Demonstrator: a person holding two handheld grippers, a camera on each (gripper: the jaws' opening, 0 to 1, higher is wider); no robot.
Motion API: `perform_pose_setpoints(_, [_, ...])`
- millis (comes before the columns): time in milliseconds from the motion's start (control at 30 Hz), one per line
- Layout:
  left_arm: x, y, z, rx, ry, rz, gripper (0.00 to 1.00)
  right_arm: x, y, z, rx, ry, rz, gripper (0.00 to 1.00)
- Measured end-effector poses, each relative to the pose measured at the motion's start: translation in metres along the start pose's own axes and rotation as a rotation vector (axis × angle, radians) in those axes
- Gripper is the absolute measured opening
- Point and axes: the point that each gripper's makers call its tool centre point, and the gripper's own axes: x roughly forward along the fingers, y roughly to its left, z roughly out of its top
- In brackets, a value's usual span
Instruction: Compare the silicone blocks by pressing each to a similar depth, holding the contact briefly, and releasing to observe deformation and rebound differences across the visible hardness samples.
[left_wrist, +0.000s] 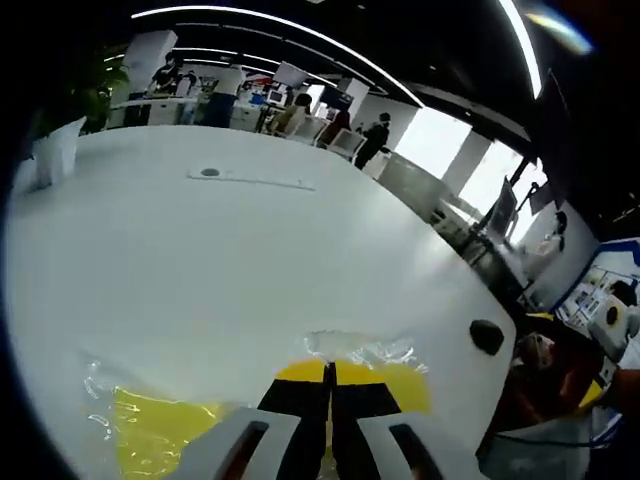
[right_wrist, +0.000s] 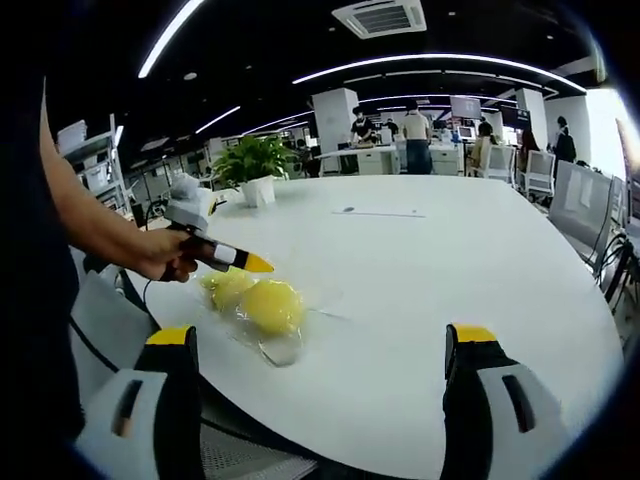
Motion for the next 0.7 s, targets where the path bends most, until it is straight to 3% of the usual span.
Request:
perform_pose_setpoints(100, [0.003, -0.002, -0.005, 0.01, 0.023, -0.004, 0.0, -0.001, 0.001, 0.0, -0.013, 0.005, 0.004, 0.96])
perform_pose_setpoints(400, [0.011, 0.003, -0.023, -0.018, 0.048, 0.073, 0.0, -0.013, -0.005, 0.006, -0.018, -0.006, -0.017, 0.96])
perform_pose_setpoints(700, [0.009, 0.004, -0.022, 0.013, 0.046, 0.066, 0.0, -0.016, -0.005, 0.001, -0.011, -0.001, -0.031, 0.96])
